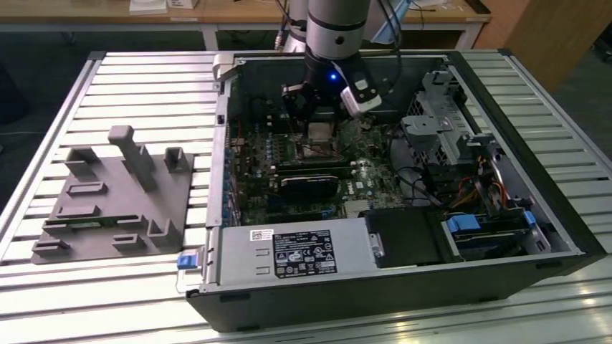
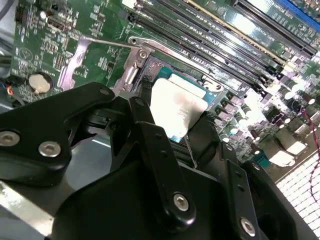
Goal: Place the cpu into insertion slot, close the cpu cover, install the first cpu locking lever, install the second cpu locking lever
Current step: 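Place the cpu into insertion slot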
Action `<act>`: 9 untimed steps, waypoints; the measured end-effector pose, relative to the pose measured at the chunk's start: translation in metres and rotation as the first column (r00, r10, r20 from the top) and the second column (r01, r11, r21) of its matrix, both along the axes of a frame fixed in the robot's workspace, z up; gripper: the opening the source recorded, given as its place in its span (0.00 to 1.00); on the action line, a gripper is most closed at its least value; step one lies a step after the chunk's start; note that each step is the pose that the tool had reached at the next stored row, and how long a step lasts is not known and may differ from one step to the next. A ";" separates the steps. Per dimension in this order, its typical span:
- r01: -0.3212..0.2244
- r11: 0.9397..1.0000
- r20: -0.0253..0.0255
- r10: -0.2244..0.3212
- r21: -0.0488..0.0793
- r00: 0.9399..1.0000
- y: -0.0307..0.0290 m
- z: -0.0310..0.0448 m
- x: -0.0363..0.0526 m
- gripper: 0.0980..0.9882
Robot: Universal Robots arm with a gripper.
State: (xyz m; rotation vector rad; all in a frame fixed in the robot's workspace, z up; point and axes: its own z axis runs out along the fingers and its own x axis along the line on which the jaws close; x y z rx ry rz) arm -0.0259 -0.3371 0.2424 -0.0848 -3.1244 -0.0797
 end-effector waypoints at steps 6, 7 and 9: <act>0.089 0.996 0.001 -0.089 -0.010 0.996 -0.0001 -0.0010 0.0000 0.50; 0.105 0.994 0.001 -0.105 -0.011 0.995 -0.0001 -0.0012 0.0000 0.50; 0.137 0.991 0.002 -0.137 -0.013 0.991 -0.0001 -0.0016 0.0000 0.50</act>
